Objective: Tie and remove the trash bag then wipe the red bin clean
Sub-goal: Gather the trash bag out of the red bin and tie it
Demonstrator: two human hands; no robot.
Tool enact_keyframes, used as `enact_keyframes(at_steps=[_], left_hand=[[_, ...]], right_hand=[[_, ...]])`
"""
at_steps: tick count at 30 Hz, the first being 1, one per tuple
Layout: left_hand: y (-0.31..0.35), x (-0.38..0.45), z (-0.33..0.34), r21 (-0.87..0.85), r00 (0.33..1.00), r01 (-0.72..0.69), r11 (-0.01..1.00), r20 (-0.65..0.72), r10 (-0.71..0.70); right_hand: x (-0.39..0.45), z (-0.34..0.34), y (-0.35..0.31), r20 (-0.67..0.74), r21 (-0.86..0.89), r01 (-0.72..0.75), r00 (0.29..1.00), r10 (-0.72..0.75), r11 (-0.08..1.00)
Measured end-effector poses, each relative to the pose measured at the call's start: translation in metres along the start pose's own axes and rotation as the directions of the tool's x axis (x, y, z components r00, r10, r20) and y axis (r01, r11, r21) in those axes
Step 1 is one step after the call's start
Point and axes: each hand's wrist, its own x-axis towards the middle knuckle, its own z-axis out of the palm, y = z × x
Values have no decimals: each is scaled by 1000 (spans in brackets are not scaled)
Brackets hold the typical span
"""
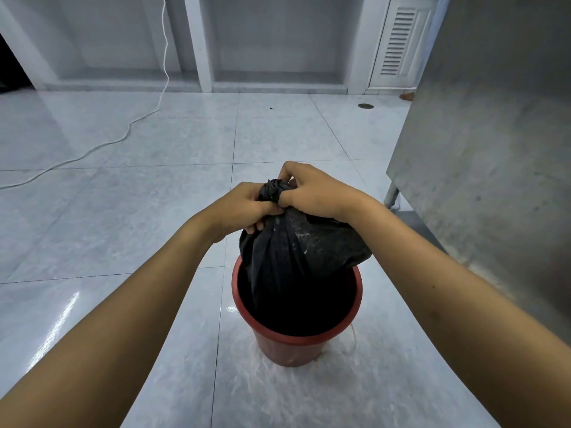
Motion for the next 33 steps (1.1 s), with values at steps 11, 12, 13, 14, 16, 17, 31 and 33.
enact_keyframes(at_steps=[11,12,13,14,16,17,31,33], left_hand=[[-11,2,-5,-154,996,78,985,57,-70],[-9,1,-4,-119,992,75,990,108,-62],[-7,1,-3,-62,990,61,996,127,-53],[-6,2,-1,-7,992,40,999,121,-39],[-4,5,3,54,997,-3,999,76,-1],[-4,6,4,64,998,-13,998,54,9],[-13,14,10,-2,996,17,1000,-85,-17],[-11,13,13,-11,1000,14,1000,-7,-14]], right_hand=[[-2,7,3,190,-329,-121,963,191,937],[-1,7,3,161,-304,-121,971,177,945],[0,7,2,145,-278,-129,974,174,952],[-1,7,0,147,-242,-141,973,180,960],[-2,6,-2,169,-184,-162,966,193,970],[-4,5,-3,176,-182,-171,963,203,968],[-15,-3,-2,43,-538,-148,978,202,830],[-11,-6,-7,-10,-469,-131,990,143,873]])
